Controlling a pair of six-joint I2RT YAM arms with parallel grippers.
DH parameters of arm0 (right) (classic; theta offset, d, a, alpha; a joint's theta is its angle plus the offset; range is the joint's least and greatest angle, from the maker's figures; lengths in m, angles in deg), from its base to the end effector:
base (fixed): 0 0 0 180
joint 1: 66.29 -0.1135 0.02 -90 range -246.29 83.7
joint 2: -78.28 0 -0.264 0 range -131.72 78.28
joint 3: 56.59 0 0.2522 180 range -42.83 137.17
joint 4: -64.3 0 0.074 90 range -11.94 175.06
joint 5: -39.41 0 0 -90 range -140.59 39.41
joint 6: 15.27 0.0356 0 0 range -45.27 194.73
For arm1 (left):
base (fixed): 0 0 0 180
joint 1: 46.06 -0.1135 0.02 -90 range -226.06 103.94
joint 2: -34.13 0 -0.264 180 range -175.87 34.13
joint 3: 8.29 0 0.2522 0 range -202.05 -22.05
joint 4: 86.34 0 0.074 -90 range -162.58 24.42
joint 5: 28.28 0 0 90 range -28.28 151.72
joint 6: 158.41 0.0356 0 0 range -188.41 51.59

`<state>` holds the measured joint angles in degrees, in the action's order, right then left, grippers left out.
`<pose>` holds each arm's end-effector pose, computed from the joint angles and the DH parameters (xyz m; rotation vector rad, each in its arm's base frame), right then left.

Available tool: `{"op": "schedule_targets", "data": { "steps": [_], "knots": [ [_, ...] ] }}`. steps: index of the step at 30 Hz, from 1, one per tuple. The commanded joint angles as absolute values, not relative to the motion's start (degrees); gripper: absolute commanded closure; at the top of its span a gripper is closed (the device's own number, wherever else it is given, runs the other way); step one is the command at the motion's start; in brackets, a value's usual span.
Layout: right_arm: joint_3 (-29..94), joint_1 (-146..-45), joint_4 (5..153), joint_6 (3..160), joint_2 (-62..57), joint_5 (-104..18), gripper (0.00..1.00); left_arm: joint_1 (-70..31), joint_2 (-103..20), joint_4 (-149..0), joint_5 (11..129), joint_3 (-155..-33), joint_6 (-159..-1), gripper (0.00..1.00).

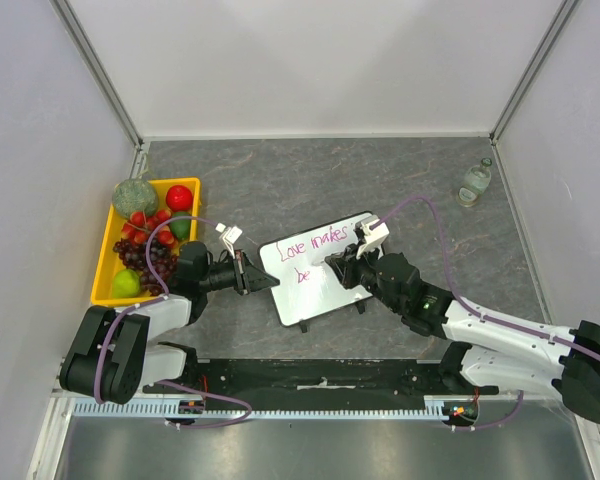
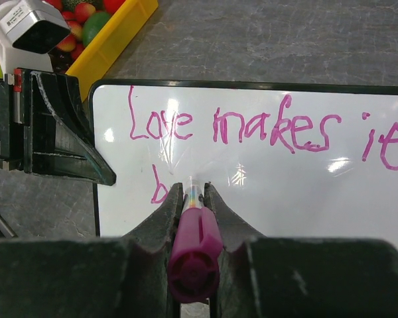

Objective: Write a sentence on the whiteboard
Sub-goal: Write on the whiteboard with the whiteboard.

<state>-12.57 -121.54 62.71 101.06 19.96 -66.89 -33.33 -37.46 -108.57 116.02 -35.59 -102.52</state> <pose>0.1400 0.1843 0.2521 -0.2551 1.8319 0.7606 0.1936 -0.0734 0.1523 0.3008 2.0445 -1.4422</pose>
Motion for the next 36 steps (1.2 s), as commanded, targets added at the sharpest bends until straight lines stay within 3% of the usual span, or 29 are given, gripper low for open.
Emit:
{"op": "schedule_targets", "data": {
  "steps": [1,36],
  "knots": [
    [-12.3,-121.3,61.0,101.8,20.7,-66.1,1.00,-33.2,-37.5,-109.5,115.5,-36.6,-100.9,0.98],
    [-16.0,-121.0,63.9,102.2,22.1,-71.0,1.00,-33.3,-37.8,-109.6,115.4,-36.6,-100.9,0.98]
  ]
}}
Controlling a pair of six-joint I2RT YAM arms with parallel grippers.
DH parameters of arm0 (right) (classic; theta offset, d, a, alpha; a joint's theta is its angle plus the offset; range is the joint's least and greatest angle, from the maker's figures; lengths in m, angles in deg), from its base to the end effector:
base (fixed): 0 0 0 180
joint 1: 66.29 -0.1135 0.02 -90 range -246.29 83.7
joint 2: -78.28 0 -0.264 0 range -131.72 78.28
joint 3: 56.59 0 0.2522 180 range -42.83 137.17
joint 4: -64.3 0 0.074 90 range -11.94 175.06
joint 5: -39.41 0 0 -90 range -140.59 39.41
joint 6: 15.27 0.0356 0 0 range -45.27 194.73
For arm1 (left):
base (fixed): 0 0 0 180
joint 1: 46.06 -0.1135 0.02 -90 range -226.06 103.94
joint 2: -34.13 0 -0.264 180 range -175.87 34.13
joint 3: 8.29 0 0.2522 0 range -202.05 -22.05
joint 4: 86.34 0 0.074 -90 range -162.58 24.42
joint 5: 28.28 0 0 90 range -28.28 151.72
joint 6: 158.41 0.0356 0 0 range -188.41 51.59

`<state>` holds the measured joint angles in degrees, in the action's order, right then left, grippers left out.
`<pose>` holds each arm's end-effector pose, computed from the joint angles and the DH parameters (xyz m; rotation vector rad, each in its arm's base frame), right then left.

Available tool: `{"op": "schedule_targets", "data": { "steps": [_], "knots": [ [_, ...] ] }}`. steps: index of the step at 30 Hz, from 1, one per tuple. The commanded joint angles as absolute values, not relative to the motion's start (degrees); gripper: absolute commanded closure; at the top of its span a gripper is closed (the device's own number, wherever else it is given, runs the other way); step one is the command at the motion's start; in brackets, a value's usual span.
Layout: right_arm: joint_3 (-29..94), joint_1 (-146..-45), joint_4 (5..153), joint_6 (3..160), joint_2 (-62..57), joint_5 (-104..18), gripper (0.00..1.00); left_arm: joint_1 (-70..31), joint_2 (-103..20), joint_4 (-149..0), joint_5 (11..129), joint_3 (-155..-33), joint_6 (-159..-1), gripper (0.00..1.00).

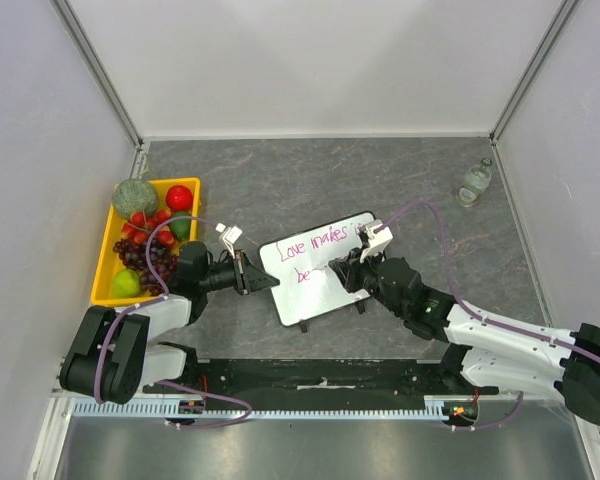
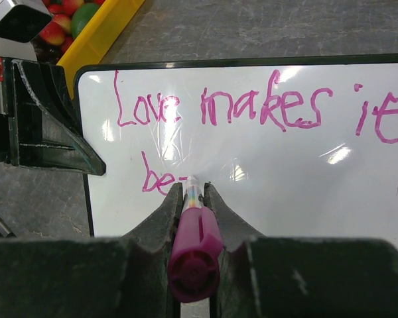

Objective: Write a sentence on the whiteboard
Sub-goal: Write on the whiteboard with the whiteboard.

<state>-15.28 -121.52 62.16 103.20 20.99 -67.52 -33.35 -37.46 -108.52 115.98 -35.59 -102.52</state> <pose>0.1367 0.1787 0.2404 -0.2191 1.8570 0.7650 0.1936 -0.0733 0.1522 0.2994 2.0454 -1.4415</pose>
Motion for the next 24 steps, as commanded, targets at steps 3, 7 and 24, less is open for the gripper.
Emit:
{"op": "schedule_targets", "data": {
  "steps": [3,7,24],
  "knots": [
    [-15.8,-120.9,64.4,102.2,22.4,-71.3,1.00,-33.2,-37.8,-109.7,115.4,-36.6,-100.9,0.98],
    [-15.4,-120.9,64.4,102.2,23.1,-70.8,1.00,-33.2,-37.8,-109.7,115.4,-36.7,-100.9,0.98],
    [-12.2,-120.7,59.9,102.2,22.0,-68.9,1.00,-33.3,-37.7,-109.7,115.6,-36.6,-100.9,0.98]
  ]
}}
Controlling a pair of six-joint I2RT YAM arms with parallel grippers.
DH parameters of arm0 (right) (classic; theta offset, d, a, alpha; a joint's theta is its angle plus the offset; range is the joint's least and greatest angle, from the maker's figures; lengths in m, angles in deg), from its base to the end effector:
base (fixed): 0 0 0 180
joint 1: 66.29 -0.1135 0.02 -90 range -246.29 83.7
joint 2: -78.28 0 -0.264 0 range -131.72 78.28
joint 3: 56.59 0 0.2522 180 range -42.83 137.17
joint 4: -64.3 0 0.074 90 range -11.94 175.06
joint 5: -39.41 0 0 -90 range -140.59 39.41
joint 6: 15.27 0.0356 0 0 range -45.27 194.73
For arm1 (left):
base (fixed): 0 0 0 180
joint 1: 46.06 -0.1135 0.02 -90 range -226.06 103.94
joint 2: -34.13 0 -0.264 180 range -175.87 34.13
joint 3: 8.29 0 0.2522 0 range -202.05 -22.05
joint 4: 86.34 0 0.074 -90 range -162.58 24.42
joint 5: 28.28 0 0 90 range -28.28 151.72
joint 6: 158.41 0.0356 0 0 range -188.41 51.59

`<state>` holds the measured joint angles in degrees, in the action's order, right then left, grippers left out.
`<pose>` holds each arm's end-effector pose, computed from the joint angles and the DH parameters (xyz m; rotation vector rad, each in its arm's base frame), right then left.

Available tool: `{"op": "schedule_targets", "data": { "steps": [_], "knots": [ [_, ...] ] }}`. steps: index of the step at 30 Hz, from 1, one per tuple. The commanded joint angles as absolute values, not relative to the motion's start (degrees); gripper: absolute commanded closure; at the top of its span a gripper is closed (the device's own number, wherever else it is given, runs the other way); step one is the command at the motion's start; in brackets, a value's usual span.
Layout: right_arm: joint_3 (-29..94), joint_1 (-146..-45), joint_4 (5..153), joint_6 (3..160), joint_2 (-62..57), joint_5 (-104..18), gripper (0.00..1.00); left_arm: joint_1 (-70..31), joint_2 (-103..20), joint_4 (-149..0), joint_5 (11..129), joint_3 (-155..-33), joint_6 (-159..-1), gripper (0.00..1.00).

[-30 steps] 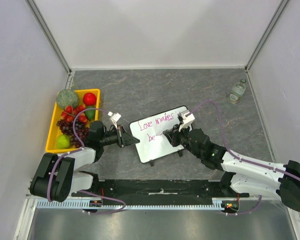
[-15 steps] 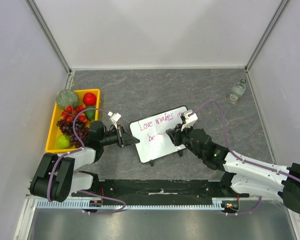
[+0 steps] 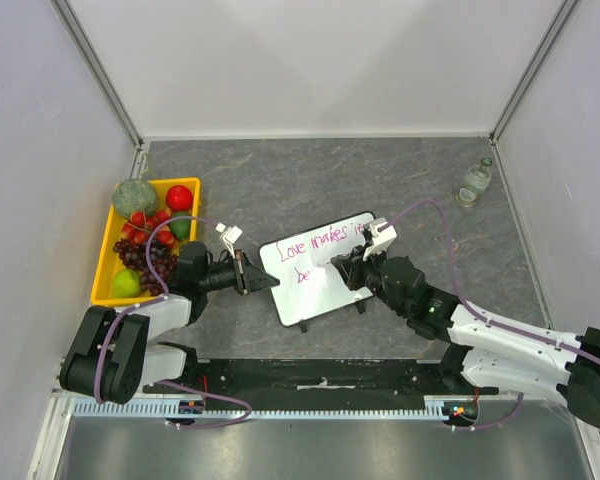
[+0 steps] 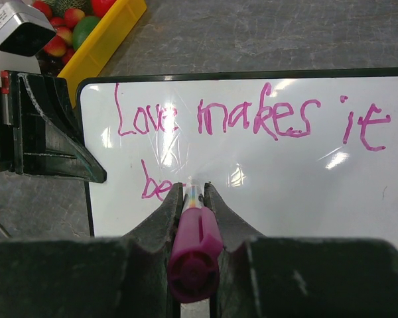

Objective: Write a sentence on the whiteboard
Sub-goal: Write on the whiteboard with the whiteboard.

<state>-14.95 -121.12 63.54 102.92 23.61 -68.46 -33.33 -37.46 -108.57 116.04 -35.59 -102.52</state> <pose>0.1348 0.1723 0.2491 -0.1955 1.8292 0.7599 0.1936 -0.0734 0.1523 0.3011 2.0445 -1.4425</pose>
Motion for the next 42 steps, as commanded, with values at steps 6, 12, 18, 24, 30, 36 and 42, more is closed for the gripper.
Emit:
{"op": "schedule_targets", "data": {
  "steps": [6,12,18,24,30,36,42],
  "knots": [
    [-13.2,-120.4,57.9,102.1,20.4,-69.0,1.00,-33.2,-37.7,-109.7,115.5,-36.7,-100.9,0.98],
    [-13.7,-120.3,58.2,102.2,19.9,-68.4,1.00,-33.2,-37.9,-109.8,115.5,-36.7,-100.9,0.98],
    [-15.1,-120.3,59.0,102.6,20.1,-67.7,1.00,-33.3,-37.8,-109.7,115.5,-36.7,-100.9,0.98],
    [-16.2,-120.3,59.4,102.9,20.9,-66.9,1.00,-33.2,-37.9,-109.7,115.5,-36.7,-100.9,0.98],
    [-17.5,-120.3,60.0,103.6,21.9,-66.7,1.00,-33.3,-37.9,-109.7,115.5,-36.7,-101.0,0.98],
    [-18.6,-120.3,60.4,104.2,22.4,-65.7,1.00,-33.3,-37.9,-109.7,115.5,-36.7,-100.9,0.98],
    [-20.0,-120.3,60.7,104.7,23.1,-65.2,1.00,-33.3,-37.9,-109.7,115.6,-36.7,-100.9,0.98]
  ]
}}
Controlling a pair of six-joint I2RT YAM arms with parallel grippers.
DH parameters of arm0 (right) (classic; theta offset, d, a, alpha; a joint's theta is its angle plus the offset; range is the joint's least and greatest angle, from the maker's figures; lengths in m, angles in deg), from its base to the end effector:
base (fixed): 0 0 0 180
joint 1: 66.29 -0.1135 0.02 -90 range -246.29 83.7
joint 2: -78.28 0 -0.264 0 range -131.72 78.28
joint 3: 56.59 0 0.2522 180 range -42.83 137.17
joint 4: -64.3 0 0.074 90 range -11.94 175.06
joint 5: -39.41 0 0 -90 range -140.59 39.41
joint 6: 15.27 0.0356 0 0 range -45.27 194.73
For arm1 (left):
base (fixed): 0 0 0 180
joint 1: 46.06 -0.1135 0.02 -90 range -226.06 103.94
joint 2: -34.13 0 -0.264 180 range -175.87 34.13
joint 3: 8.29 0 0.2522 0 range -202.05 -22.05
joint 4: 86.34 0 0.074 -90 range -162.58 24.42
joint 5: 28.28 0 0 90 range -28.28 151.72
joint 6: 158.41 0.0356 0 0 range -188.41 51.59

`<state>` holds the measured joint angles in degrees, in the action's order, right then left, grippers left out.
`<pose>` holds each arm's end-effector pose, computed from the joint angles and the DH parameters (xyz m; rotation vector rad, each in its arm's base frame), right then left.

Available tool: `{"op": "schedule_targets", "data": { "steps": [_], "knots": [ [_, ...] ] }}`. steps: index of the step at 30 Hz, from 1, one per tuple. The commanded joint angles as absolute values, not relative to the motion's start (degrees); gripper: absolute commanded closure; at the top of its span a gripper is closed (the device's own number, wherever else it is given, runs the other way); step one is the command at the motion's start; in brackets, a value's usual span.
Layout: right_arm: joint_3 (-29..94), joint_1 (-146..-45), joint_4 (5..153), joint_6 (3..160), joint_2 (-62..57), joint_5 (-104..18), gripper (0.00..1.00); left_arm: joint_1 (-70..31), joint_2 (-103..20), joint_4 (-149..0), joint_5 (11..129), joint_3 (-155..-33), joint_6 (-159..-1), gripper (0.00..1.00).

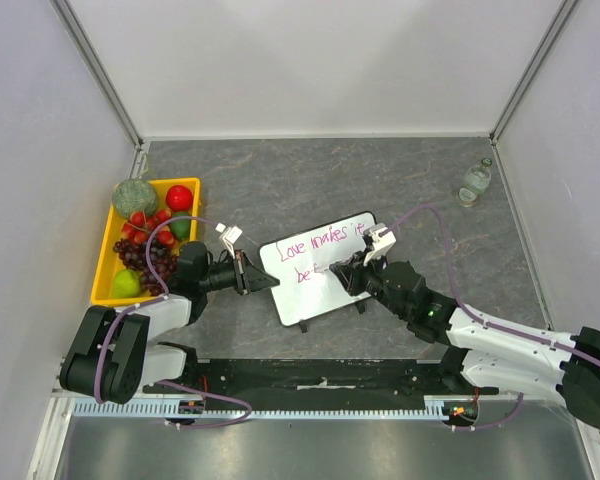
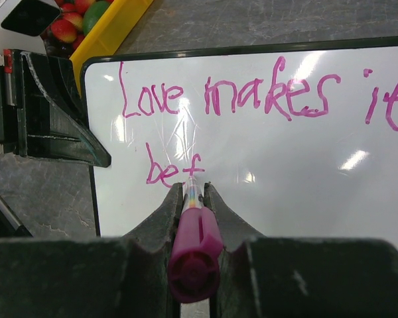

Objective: Write a sentence on the whiteboard
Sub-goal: Write on the whiteboard with the whiteboard.

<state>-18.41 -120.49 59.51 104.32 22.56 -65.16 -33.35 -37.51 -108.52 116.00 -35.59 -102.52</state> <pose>0.1345 0.1712 0.2317 -0.2099 1.8501 0.8120 0.1936 -0.0733 0.1520 0.2992 2.0462 -1.4420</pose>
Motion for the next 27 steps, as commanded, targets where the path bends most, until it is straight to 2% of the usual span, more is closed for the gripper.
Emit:
{"op": "schedule_targets", "data": {
  "steps": [1,27],
  "knots": [
    [-20.2,-120.3,60.7,104.7,23.4,-65.2,1.00,-33.2,-38.0,-109.7,115.6,-36.7,-100.9,0.98],
    [-19.2,-120.3,63.7,102.9,25.8,-66.5,1.00,-33.2,-37.9,-109.7,115.4,-36.6,-100.9,0.98]
  ]
}}
